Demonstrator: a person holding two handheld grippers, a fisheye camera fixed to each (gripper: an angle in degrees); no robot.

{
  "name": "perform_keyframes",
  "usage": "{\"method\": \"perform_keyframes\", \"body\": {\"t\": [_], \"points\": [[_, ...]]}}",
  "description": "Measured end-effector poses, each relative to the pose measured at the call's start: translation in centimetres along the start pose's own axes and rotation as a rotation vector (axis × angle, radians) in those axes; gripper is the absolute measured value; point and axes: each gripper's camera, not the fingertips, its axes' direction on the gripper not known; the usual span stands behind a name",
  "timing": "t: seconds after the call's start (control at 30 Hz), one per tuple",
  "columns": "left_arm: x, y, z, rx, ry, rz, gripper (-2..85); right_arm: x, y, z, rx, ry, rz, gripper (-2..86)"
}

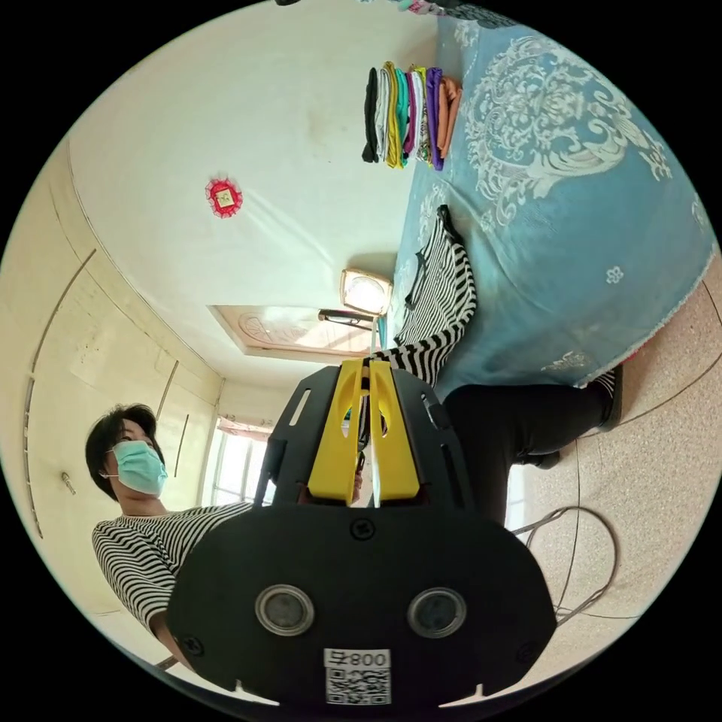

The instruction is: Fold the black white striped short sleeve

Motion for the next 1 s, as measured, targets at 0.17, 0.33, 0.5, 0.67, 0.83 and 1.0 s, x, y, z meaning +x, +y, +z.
{"method": "perform_keyframes", "body": {"t": [0.17, 0.33, 0.5, 0.67, 0.83, 1.0], "points": [[1.0, -6.1, 2.1, 0.021, 0.02, 0.041, 2.3, -1.1, -7.6, 3.2, -0.023, 0.004, -0.052, 1.3], [1.6, -13.4, 5.3, 0.038, 0.029, 0.068, 2.2, -1.2, -15.4, 6.9, -0.036, 0.017, -0.083, 1.3], [1.8, -20.5, 8.5, 0.039, 0.007, 0.085, 2.1, 0.3, -24.2, 10.9, -0.043, 0.043, -0.087, 1.4], [1.7, -27.9, 12.2, 0.035, -0.022, 0.105, 2.2, 2.8, -31.8, 14.3, -0.052, 0.073, -0.072, 1.3], [0.7, -35.6, 16.7, 0.027, -0.066, 0.106, 2.3, 5.8, -39.4, 18.0, -0.069, 0.104, -0.062, 1.2], [-0.8, -41.8, 20.5, 0.021, -0.12, 0.102, 2.3, 9.8, -47.0, 22.1, -0.088, 0.137, -0.04, 1.2]]}}
